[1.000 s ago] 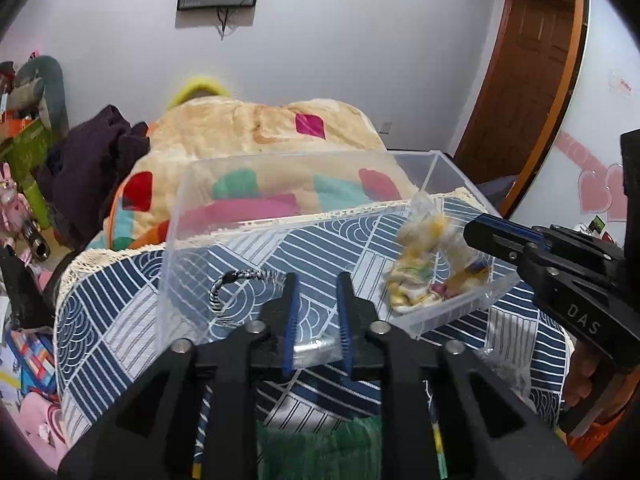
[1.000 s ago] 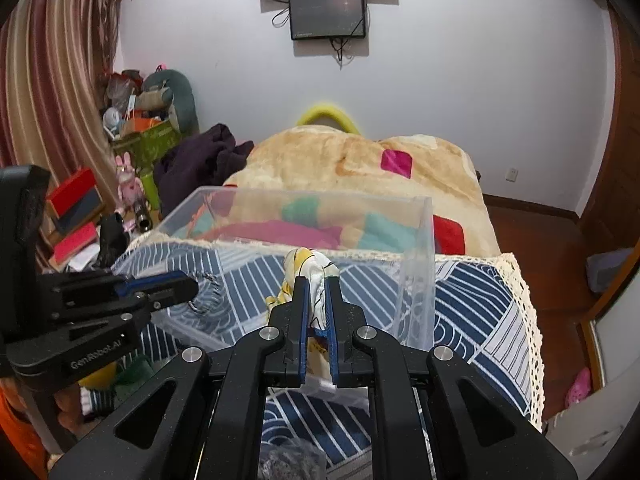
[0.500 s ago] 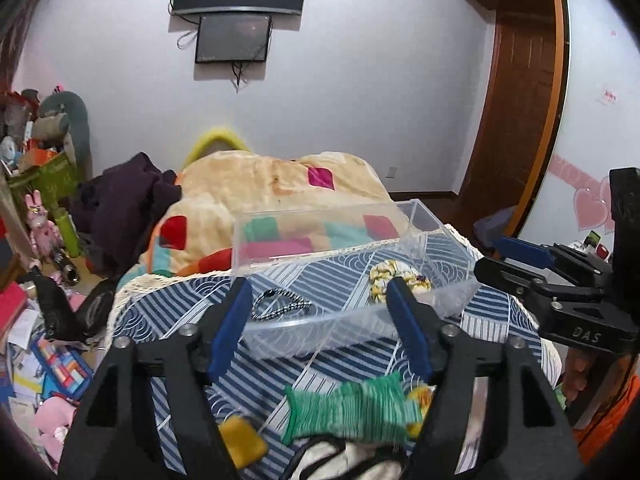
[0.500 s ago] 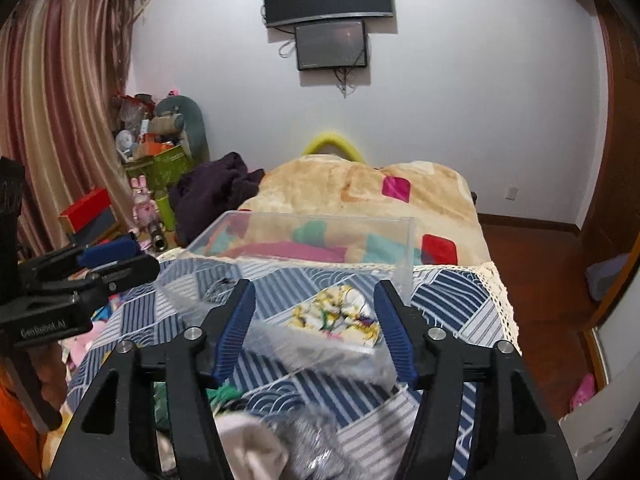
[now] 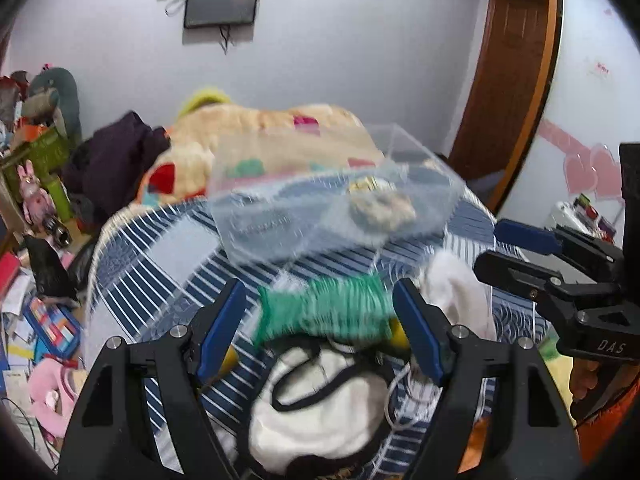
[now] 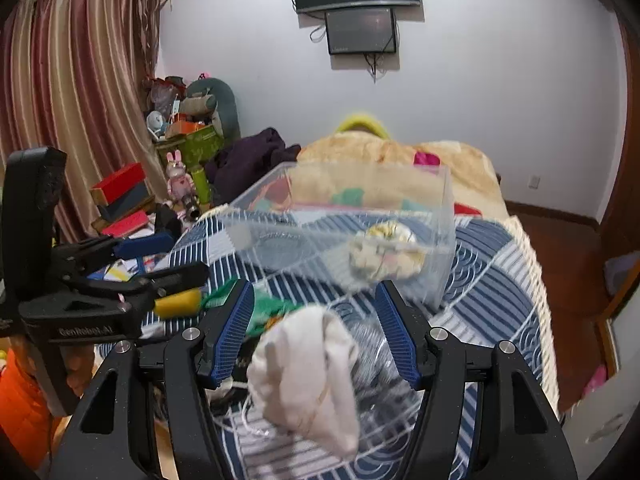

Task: Organize soft objects
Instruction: 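Grasp the white drawstring pouch with the right tool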

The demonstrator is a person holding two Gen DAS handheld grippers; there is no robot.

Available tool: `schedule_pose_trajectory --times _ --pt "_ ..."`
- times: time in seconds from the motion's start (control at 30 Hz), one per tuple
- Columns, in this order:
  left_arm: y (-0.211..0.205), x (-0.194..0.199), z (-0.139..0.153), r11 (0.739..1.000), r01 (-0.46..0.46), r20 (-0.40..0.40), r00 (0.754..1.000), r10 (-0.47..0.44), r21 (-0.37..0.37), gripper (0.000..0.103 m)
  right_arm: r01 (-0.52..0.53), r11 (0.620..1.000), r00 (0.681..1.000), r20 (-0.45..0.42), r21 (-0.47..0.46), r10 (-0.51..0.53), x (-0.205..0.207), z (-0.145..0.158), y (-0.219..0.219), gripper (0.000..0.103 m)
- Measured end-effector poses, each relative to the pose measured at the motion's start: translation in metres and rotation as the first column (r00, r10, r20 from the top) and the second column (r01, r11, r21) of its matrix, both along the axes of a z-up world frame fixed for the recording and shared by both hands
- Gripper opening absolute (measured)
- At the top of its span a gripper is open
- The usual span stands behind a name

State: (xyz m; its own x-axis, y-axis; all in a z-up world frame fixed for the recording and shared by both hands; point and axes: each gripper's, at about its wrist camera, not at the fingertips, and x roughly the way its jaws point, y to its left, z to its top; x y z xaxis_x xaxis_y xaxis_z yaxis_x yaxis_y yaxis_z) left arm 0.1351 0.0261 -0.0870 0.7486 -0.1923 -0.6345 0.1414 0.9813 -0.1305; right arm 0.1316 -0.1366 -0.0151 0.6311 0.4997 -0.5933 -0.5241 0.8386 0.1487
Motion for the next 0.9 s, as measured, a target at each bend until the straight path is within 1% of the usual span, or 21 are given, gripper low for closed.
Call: schedule_pose_trajectory --times 0.17,0.27,0.33,0.37,0.47,0.5,0.53,0.6,0.63,0.7,0.83,0.9 --pt "-0.01 -0.001 -0.025 0.999 0.04 -0.073 0.996 -0.04 -0.008 0.076 -0.001 1.0 0.999 -0.044 -0.01 0.001 -0.007 -0.017 0.002 0.059" --pt "-0.012 0.003 -0.037 0.999 0.037 -0.114 0.993 -0.037 -0.008 0.076 -0.003 1.0 0.997 -0.077 -0.01 0.002 -0.007 -0.029 0.002 0.059" --pt "-0.009 0.008 -0.041 0.999 0.026 -0.131 0.991 -0.029 -0.024 0.076 -0.001 1.0 0.996 -0.094 -0.013 0.0 -0.006 -0.035 0.002 0.059" --pt "-0.008 0.011 -0.041 0.999 0.022 -0.135 0.99 -0.026 -0.034 0.076 -0.002 1.0 0.995 -0.101 -0.01 0.001 -0.006 -0.038 0.003 0.057" --pt "-0.005 0.017 -0.04 0.998 0.012 -0.128 0.991 -0.021 -0.069 0.075 -0.011 1.0 0.993 -0.117 0.01 0.012 -0.005 -0.041 0.002 0.042" --pt "-0.004 0.017 -0.038 0.997 0.012 -0.122 0.992 -0.021 -0.074 0.073 -0.011 1.0 0.993 -0.118 0.014 0.012 -0.005 -0.041 0.001 0.038" --pt "-0.004 0.017 -0.036 0.997 0.011 -0.112 0.994 -0.02 -0.076 0.071 -0.012 1.0 0.993 -0.118 0.019 0.014 -0.005 -0.041 0.001 0.035" --pt "-0.004 0.02 -0.033 0.997 0.014 -0.103 0.994 -0.022 -0.082 0.065 -0.017 0.999 0.993 -0.117 0.028 0.02 -0.006 -0.041 0.0 0.026" --pt "-0.004 0.02 -0.032 0.996 0.015 -0.099 0.995 -0.023 -0.087 0.064 -0.017 0.999 0.993 -0.115 0.029 0.021 -0.008 -0.04 0.0 0.025" --pt "-0.004 0.022 -0.029 0.996 0.014 -0.088 0.996 -0.022 -0.089 0.059 -0.021 0.999 0.994 -0.106 0.032 0.025 -0.011 -0.038 0.0 0.019" --pt "-0.008 0.031 -0.025 0.996 0.017 -0.083 0.996 -0.024 -0.087 0.052 -0.023 0.999 0.996 -0.086 0.041 0.027 -0.014 -0.032 -0.002 0.016" --pt "-0.009 0.035 -0.025 0.996 0.018 -0.087 0.996 -0.025 -0.084 0.045 -0.023 0.999 0.997 -0.076 0.047 0.027 -0.017 -0.029 -0.002 0.015"
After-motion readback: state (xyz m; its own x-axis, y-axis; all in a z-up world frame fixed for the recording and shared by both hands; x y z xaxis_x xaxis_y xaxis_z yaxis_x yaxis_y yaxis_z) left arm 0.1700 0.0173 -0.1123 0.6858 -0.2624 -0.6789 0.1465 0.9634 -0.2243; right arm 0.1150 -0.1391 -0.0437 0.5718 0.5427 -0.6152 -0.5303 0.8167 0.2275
